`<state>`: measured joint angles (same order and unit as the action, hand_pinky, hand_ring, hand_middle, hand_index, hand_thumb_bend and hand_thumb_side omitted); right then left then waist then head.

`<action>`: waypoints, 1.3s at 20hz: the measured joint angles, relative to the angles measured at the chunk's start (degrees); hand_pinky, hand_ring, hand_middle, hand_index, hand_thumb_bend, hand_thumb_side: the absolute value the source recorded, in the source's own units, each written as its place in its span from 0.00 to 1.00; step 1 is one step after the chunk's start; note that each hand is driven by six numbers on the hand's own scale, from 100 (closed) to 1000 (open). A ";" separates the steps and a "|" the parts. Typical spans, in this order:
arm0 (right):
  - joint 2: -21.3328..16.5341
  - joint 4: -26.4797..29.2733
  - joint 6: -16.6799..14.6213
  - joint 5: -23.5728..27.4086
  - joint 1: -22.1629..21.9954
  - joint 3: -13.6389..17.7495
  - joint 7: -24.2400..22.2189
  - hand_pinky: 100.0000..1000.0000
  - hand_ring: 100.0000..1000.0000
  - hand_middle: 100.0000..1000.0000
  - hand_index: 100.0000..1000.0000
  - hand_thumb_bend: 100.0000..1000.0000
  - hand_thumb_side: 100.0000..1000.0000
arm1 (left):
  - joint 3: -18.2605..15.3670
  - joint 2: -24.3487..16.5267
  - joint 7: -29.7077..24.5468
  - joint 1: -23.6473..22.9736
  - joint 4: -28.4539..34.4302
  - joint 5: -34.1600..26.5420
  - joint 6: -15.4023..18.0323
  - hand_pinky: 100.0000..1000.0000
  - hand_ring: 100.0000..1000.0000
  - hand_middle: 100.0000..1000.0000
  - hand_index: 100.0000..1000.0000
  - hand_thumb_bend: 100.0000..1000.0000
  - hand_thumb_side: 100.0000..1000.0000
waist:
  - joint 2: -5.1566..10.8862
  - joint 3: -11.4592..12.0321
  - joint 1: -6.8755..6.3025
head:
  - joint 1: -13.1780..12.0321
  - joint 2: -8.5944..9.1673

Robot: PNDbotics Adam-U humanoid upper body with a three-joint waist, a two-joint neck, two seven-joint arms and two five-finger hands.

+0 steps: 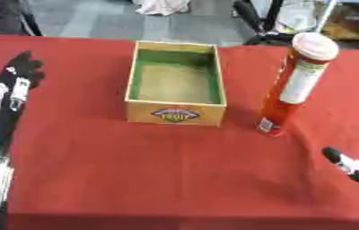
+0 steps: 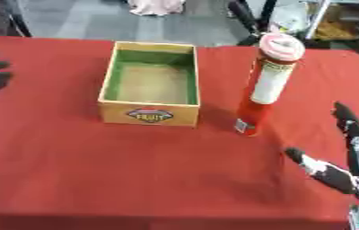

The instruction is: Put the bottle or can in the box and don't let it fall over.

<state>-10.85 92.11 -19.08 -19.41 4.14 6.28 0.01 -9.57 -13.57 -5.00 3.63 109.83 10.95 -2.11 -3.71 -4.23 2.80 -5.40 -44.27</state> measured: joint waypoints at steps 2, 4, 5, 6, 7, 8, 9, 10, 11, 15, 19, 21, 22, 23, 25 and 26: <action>0.00 0.00 0.00 0.03 0.00 0.00 -0.01 1.00 1.00 1.00 1.00 0.81 0.49 | 0.00 0.00 -0.01 0.00 0.00 0.00 0.00 0.88 0.81 0.79 0.96 0.15 0.93 | 0.00 -0.07 0.00 | 0.05 0.00; 0.00 0.00 0.02 0.05 0.00 0.00 -0.03 1.00 1.00 1.00 1.00 0.80 0.49 | 0.00 0.00 -0.03 0.00 0.00 0.00 -0.01 0.88 0.81 0.79 0.96 0.15 0.93 | 0.00 -0.07 0.00 | 0.05 0.00; 0.00 0.00 0.06 0.07 0.00 0.00 -0.06 1.00 1.00 1.00 1.00 0.80 0.49 | 0.00 0.00 -0.04 0.00 0.00 0.00 -0.03 0.88 0.81 0.79 0.96 0.15 0.93 | 0.00 -0.07 0.00 | 0.06 0.00; 0.00 0.00 0.10 0.09 0.00 0.00 -0.10 1.00 1.00 1.00 1.00 0.80 0.49 | 0.00 0.00 -0.06 0.00 0.00 0.00 -0.05 0.88 0.81 0.79 0.96 0.15 0.93 | 0.00 -0.05 0.00 | 0.07 0.00; 0.00 -0.02 0.14 0.12 0.02 -0.03 -0.15 1.00 1.00 1.00 1.00 0.80 0.49 | 0.00 0.00 -0.07 0.00 0.00 0.00 -0.05 0.88 0.81 0.79 0.96 0.15 0.93 | 0.00 -0.03 0.00 | 0.07 0.00; 0.00 -0.06 0.20 0.22 0.08 -0.16 -0.21 1.00 1.00 1.00 1.00 0.80 0.49 | 0.00 0.00 -0.07 0.00 -0.01 0.00 -0.06 0.88 0.81 0.79 0.96 0.15 0.92 | 0.00 -0.03 0.00 | 0.07 0.00; -0.01 -0.25 0.23 0.35 0.24 -0.36 -0.26 1.00 1.00 1.00 1.00 0.81 0.49 | 0.00 0.00 -0.07 0.00 -0.01 0.00 -0.06 0.88 0.81 0.79 0.96 0.15 0.92 | 0.00 -0.03 0.00 | 0.07 0.00; -0.06 -0.52 0.26 0.58 0.56 -0.61 -0.34 1.00 1.00 1.00 1.00 0.80 0.49 | 0.00 0.00 -0.07 0.00 -0.01 0.00 -0.06 0.88 0.81 0.79 0.96 0.15 0.93 | 0.00 -0.03 0.00 | 0.12 0.00; -0.18 -0.92 0.31 0.91 1.00 -0.94 -0.46 1.00 1.00 1.00 1.00 0.80 0.49 | 0.00 0.00 -0.07 0.00 -0.01 0.00 -0.05 0.88 0.81 0.79 0.96 0.15 0.93 | 0.00 -0.03 0.01 | 0.20 0.00; -1.81 -3.70 0.24 3.60 4.21 -2.76 -1.62 1.00 1.00 1.00 1.00 0.80 0.49 | 0.02 0.00 -0.22 0.00 -0.01 0.00 0.00 0.88 0.81 0.79 0.96 0.15 0.93 | 0.00 0.15 0.06 | 0.51 0.00; -2.59 -7.45 0.30 6.63 8.16 -3.90 -2.92 1.00 1.00 1.00 1.00 0.81 0.50 | 0.06 0.00 -0.37 -0.02 -0.01 0.00 0.06 0.88 0.81 0.79 0.96 0.15 0.92 | 0.00 0.40 0.02 | 0.66 0.00; -2.59 -9.39 0.34 7.99 9.95 -4.16 -3.47 1.00 1.00 1.00 1.00 0.81 0.50 | 0.15 0.00 -0.45 -0.02 -0.01 0.00 0.08 0.88 0.81 0.79 0.96 0.15 0.92 | 0.00 0.48 -0.02 | 0.75 0.00; -2.59 -10.36 0.36 8.57 10.86 -4.26 -3.75 1.00 1.00 1.00 1.00 0.81 0.50 | 0.17 0.00 -0.48 -0.02 -0.01 0.00 0.09 0.88 0.81 0.79 0.97 0.15 0.92 | 0.00 0.51 -0.04 | 0.77 0.00; -2.60 -11.38 0.37 9.07 11.81 -4.34 -4.05 1.00 1.00 1.00 1.00 0.81 0.50 | 0.18 0.00 -0.49 -0.02 -0.01 0.00 0.10 0.88 0.81 0.79 0.97 0.15 0.92 | 0.00 0.55 -0.04 | 0.82 0.00; -2.60 -13.32 0.33 9.73 13.54 -4.59 -4.63 1.00 1.00 1.00 1.00 0.79 0.49 | 0.19 0.00 -0.56 -0.02 -0.01 0.00 0.14 0.88 0.81 0.79 0.97 0.15 0.93 | 0.00 0.74 -0.09 | 0.96 0.00; -2.60 -14.32 0.28 9.98 14.45 -4.60 -4.89 1.00 1.00 1.00 1.00 0.81 0.50 | 0.19 0.00 -0.59 -0.02 -0.01 0.00 0.18 0.88 0.81 0.79 0.97 0.15 0.92 | 0.00 0.81 -0.18 | 1.01 0.00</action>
<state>-13.44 77.79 -18.79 -9.43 18.59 1.68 -4.88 -9.38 -13.57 -5.60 3.61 109.83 10.95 -1.93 -3.71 -3.43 2.62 -4.39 -44.27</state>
